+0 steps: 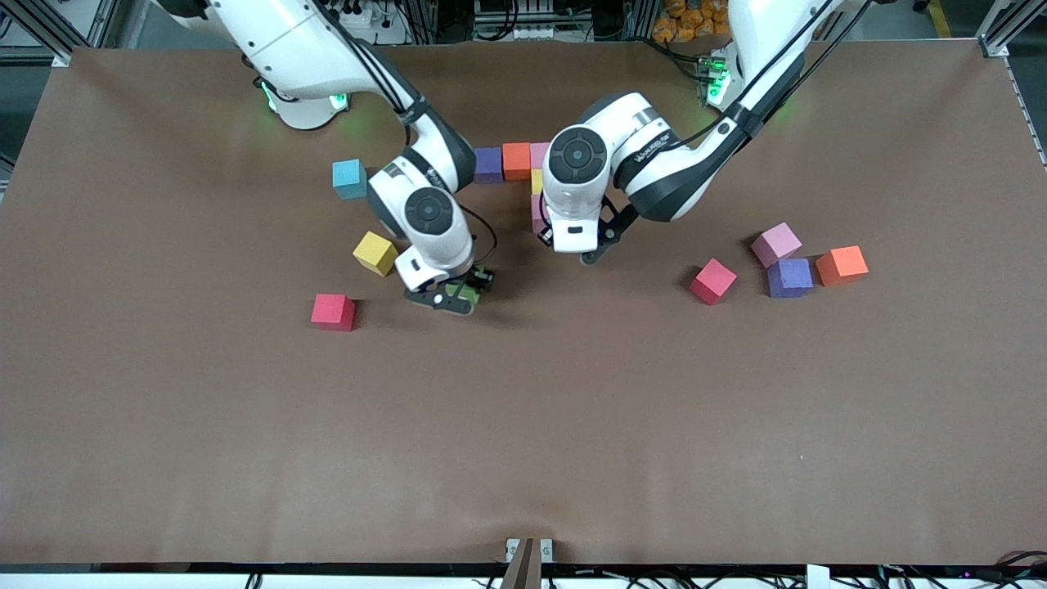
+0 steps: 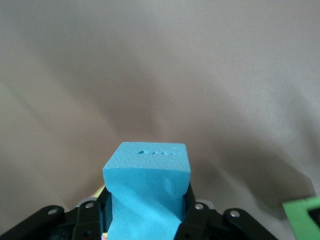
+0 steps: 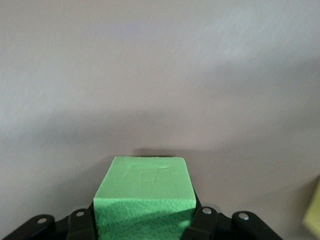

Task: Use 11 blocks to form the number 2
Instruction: 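Place the cyan cube under the lavender cube and open the left gripper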

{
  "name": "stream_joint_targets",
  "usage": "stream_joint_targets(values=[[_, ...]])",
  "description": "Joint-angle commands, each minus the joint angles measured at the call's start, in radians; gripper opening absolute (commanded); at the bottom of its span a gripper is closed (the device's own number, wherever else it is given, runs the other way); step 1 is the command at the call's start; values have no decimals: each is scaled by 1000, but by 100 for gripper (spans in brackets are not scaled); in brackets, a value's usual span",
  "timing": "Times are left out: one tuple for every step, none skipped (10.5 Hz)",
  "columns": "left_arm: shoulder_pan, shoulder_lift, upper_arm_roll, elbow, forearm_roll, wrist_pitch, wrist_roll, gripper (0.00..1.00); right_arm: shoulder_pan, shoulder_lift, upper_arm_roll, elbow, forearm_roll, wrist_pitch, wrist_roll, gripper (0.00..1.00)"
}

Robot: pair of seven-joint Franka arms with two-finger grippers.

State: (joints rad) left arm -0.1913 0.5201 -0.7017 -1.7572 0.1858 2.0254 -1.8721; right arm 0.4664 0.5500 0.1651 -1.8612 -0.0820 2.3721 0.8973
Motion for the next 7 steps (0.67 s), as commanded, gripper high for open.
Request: stream_joint_targets(values=[[-16, -9, 2, -51, -22, 100, -212, 50, -75, -30, 13, -9, -15, -21, -116, 0], [-28, -9, 2, -65, -22, 143, -320, 50, -93, -30, 14, -9, -15, -21, -150, 0], [-42, -11, 2, -74, -20, 179, -419, 51, -97, -30, 14, -9, -15, -21, -167, 0], [-56, -11, 2, -79, -19, 206, -491, 51, -104, -31, 13, -10, -15, -22, -185, 0], [-89, -12, 4, -91, -8, 241, -586, 51, -117, -39, 14, -10, -15, -28, -213, 0], [-108, -12, 5, -100, -3, 268, -672, 51, -129, -45, 14, -10, -15, -40, -254, 0], [-112, -12, 5, -110, 12, 283, -759, 51, -137, -51, 13, -10, -15, -57, -297, 0]])
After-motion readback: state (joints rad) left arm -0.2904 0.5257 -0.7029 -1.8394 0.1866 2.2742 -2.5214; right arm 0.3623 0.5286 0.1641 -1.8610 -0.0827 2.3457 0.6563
